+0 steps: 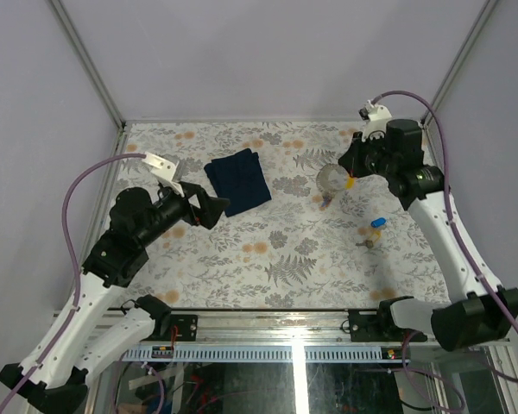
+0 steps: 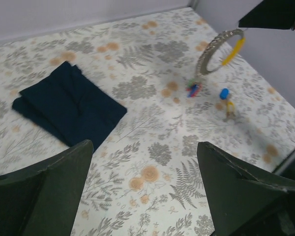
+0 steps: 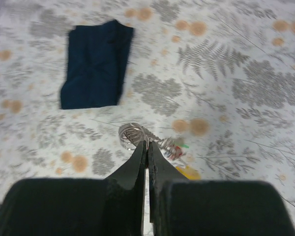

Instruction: Put the keys on the keyring

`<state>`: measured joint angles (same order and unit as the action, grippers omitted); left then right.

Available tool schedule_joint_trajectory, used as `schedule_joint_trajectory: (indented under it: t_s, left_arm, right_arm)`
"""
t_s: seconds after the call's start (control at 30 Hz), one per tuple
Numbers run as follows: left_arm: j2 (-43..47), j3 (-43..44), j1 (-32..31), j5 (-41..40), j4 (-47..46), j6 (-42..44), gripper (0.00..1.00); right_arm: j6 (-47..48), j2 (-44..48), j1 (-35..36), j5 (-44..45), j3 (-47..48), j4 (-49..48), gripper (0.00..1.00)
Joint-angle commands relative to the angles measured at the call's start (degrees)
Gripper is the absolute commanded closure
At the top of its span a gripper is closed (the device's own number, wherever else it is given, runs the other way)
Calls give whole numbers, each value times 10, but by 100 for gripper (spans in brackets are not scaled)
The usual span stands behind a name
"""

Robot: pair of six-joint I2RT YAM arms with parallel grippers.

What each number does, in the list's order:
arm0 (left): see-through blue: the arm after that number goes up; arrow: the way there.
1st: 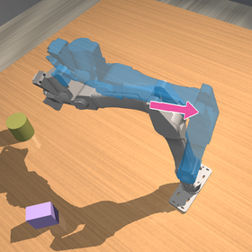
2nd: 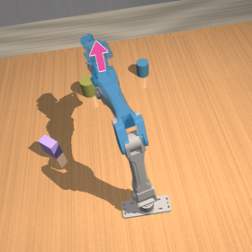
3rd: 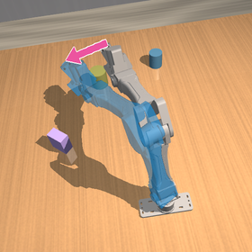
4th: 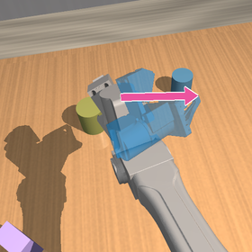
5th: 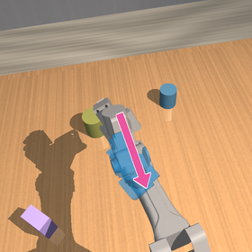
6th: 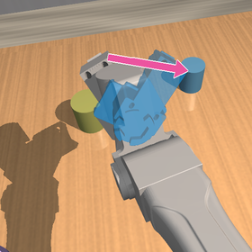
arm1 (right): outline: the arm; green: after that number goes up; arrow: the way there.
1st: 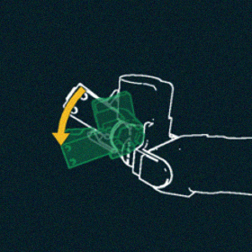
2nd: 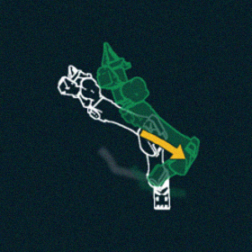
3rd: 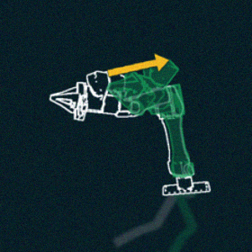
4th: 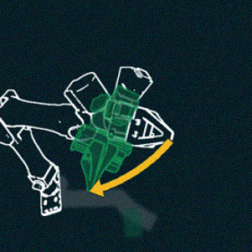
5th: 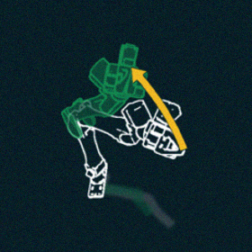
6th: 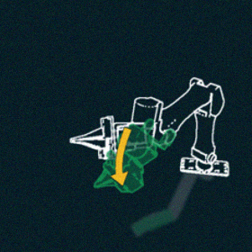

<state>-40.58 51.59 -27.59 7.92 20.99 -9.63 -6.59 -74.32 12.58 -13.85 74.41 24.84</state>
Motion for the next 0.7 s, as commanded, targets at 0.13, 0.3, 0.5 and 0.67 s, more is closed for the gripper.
schedule_joint_trajectory:
  t_s: [0.13,0.3,0.5,0.67]
  left_arm:
    - [-39,47,-3,176,-124,4,14]
    - [-66,66,-49,175,-163,2,13]
    - [-103,89,-155,126,-205,16,13]
    - [-116,92,-200,149,-243,21,24]
  right_arm:
    - [-23,108,28,-193,2,-42,100]
    - [-21,124,87,-190,33,-10,100]
    - [-38,137,141,-231,34,-33,100]
    - [-43,176,144,-332,11,-96,100]
